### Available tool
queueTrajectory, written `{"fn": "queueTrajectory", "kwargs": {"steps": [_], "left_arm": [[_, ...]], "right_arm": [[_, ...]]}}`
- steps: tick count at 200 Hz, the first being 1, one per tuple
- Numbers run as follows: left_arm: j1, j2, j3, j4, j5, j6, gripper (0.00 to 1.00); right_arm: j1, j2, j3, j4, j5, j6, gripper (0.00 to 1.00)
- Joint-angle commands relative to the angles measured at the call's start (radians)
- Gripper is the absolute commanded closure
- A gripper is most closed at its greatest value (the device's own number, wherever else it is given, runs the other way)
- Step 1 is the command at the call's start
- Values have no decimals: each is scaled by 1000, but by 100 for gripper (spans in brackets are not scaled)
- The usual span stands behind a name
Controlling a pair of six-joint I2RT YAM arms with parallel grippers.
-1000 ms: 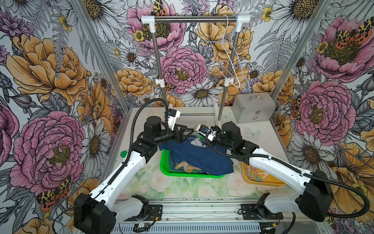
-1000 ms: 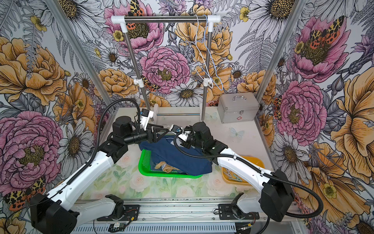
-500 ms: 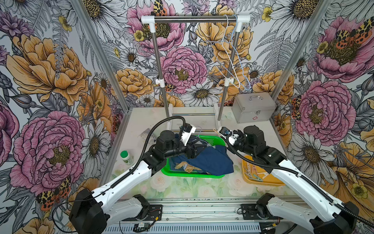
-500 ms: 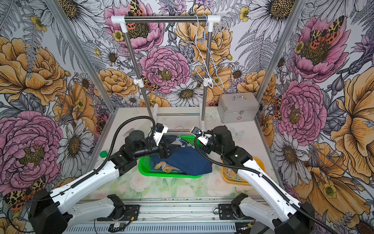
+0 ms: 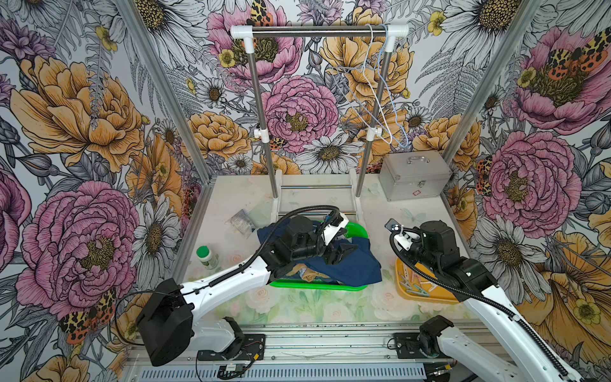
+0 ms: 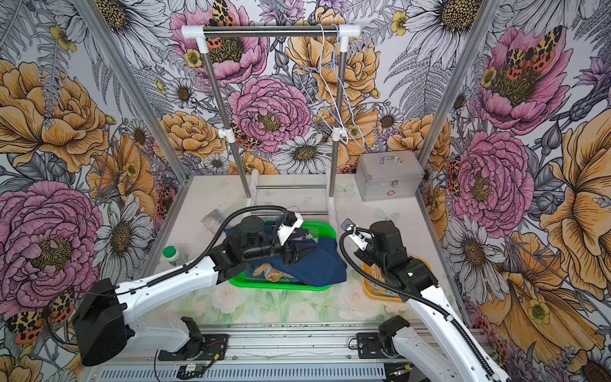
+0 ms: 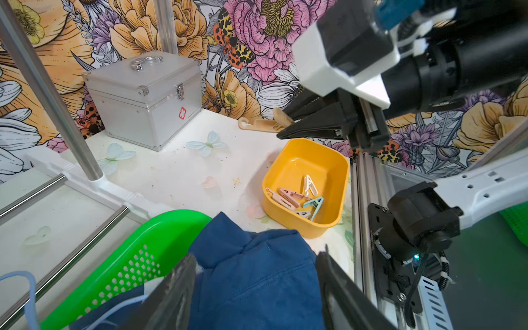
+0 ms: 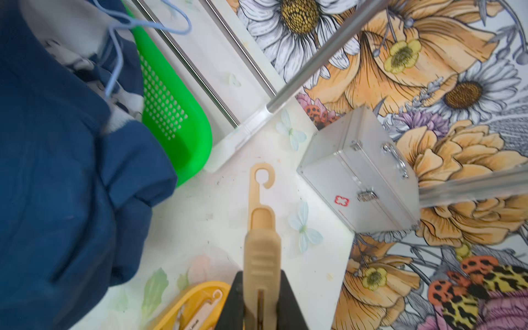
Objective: Remove the clothespins securing t-shirts to the hanger
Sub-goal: Place the clothespin in the storage box.
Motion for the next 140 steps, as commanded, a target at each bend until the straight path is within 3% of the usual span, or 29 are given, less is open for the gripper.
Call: {"fn": "queueTrajectory", "kwargs": {"steps": [1, 71, 140], "left_arm": [[-33, 49, 65, 52, 13, 53, 32], [-82, 188, 104, 77, 38, 76, 31], [-100, 252, 139, 91, 63, 66, 31]], "right_arm": [[-65, -36, -32, -72, 68, -25, 96], [-249, -113, -167, -146, 55, -65, 97], [-309, 14, -250, -209, -35, -154, 97]]}}
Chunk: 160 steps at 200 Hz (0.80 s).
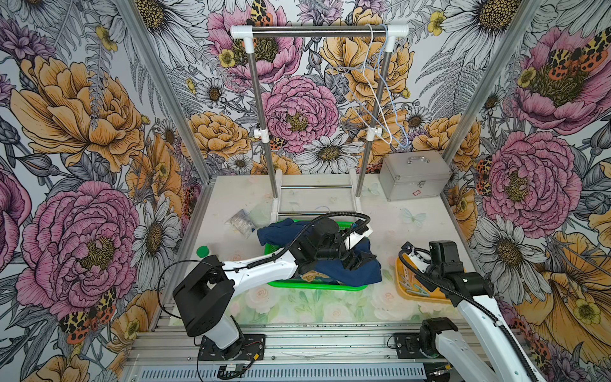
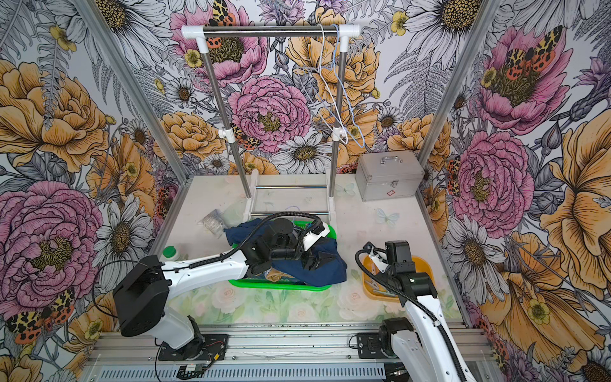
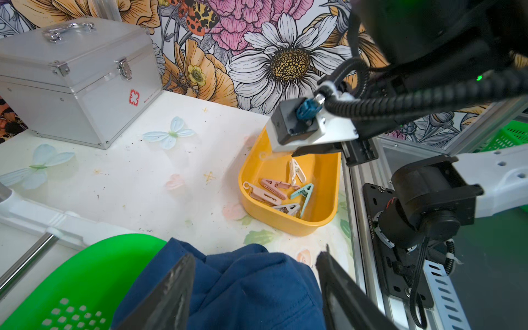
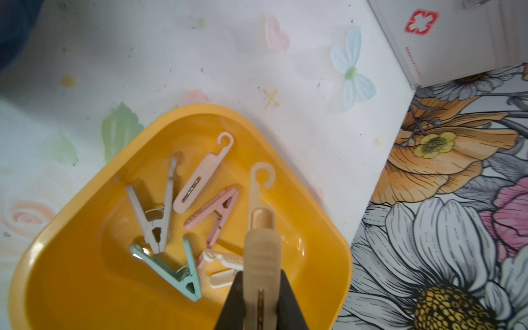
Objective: Remove the clothespins securing t-shirts to the hanger
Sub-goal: Place the clothespin in the storage box.
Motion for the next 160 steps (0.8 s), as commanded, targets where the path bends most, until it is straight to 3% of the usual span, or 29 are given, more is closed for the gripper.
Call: {"fn": "queueTrajectory", "kwargs": {"steps": [1, 112, 160], "left_arm": [[-14, 10, 30, 42, 32, 15, 31], [33, -6, -22, 42, 40, -1, 30], [76, -24, -51, 41, 50, -6, 29]], "right_arm": [[-8, 47, -16, -23, -37, -59, 97], [-20, 234, -61, -18, -68, -144, 94], [-26, 265, -40, -21, -57, -158, 78]]}}
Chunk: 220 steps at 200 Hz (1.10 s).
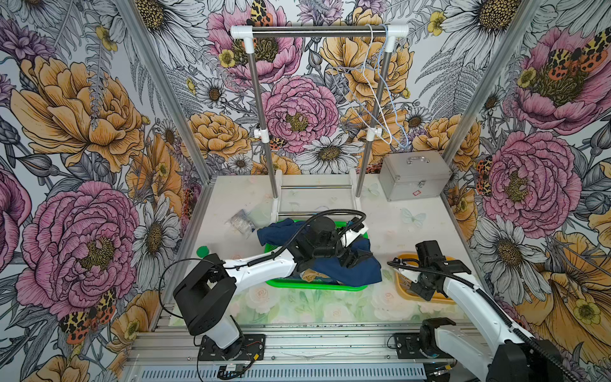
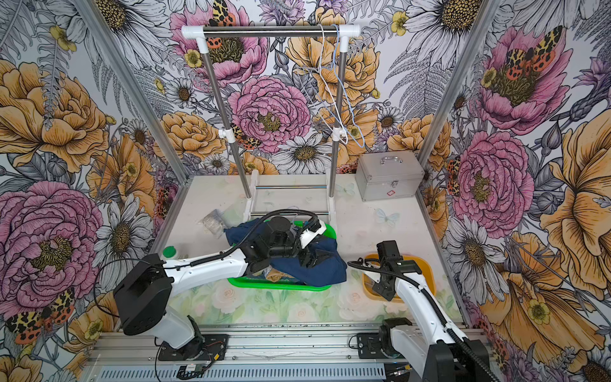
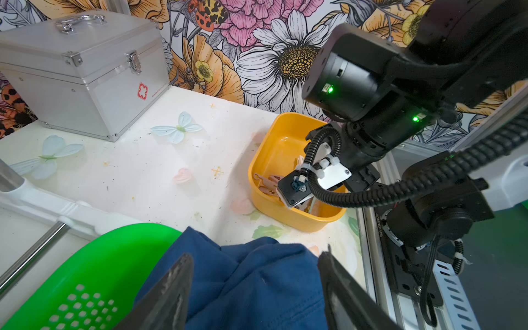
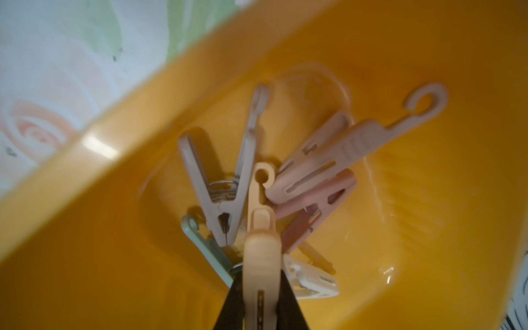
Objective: Remove the clothespins securing t-shirts to the hanger
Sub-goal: Place the clothespin in the storage box, then pick up the hanger from the basket.
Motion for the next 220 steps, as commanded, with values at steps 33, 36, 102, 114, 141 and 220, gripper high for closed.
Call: {"fn": "queueTrajectory", "kwargs": {"steps": [33, 36, 102, 114, 141, 220], "left_arm": [[27, -23, -18, 19, 47, -9, 29], [24, -23, -18, 19, 47, -8, 29], [25, 8, 49, -126, 103, 54, 28], [19, 15, 78, -200, 116, 86, 28], [16, 8, 92, -241, 134, 104, 28], [217, -246, 32, -235, 81, -62, 28]], "right_arm": [[-7, 27, 49, -6, 19, -48, 60], [-8, 26, 51, -6, 19, -48, 59], [-8, -91, 101, -42, 15, -33, 49], [-9, -107, 109, -48, 8, -24, 49], [-8, -145, 143, -46, -21, 4, 47], [46, -154, 429, -28, -260, 528, 0]]}}
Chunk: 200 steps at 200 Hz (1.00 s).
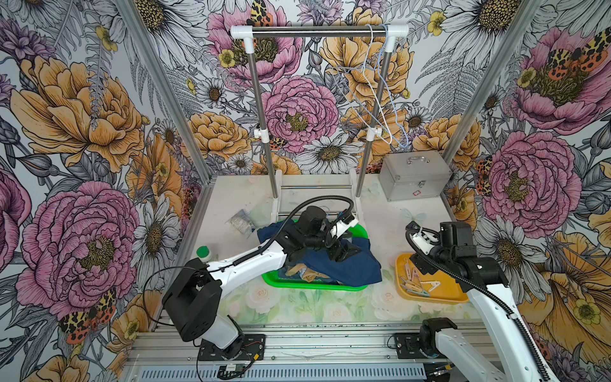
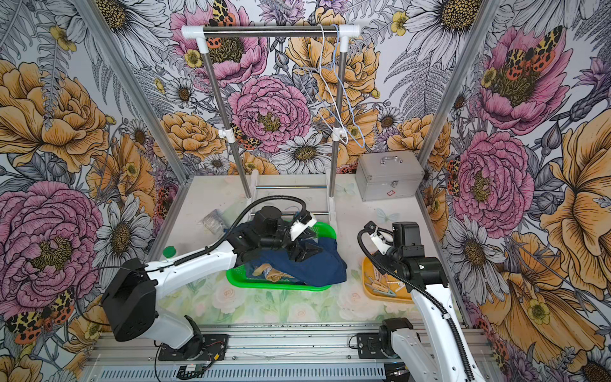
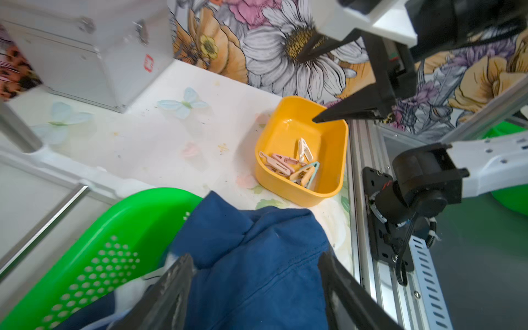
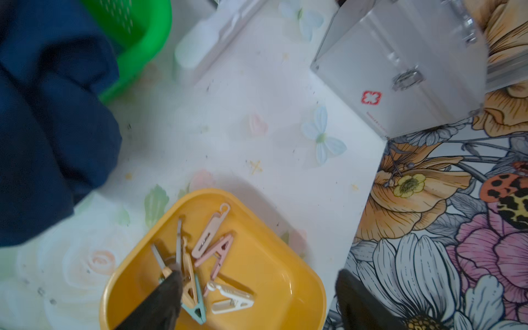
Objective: Remove the clothespins securing t-shirts to the hanger
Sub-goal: Pick up the hanger from the basket.
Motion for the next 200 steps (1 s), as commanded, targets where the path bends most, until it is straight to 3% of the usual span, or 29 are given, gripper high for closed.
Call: {"fn": "queueTrajectory", "kwargs": {"steps": [1, 56, 85, 135, 200], "left_arm": [[92, -129, -22, 12, -4, -60, 27], [297, -301, -112, -126, 2, -34, 26], [373, -350, -130, -196, -111, -105, 25], [420, -399, -162, -252, -106, -118, 24], [372, -347, -140, -261, -165, -138, 24]], "right_arm": [[41, 31, 51, 11, -119, 288, 0], [315, 254, 197, 10, 138, 707, 0], [415, 385, 261, 84, 244, 889, 0], [484, 645, 401, 259, 117, 993, 0], [493, 949, 584, 411, -124, 1053, 1]]}}
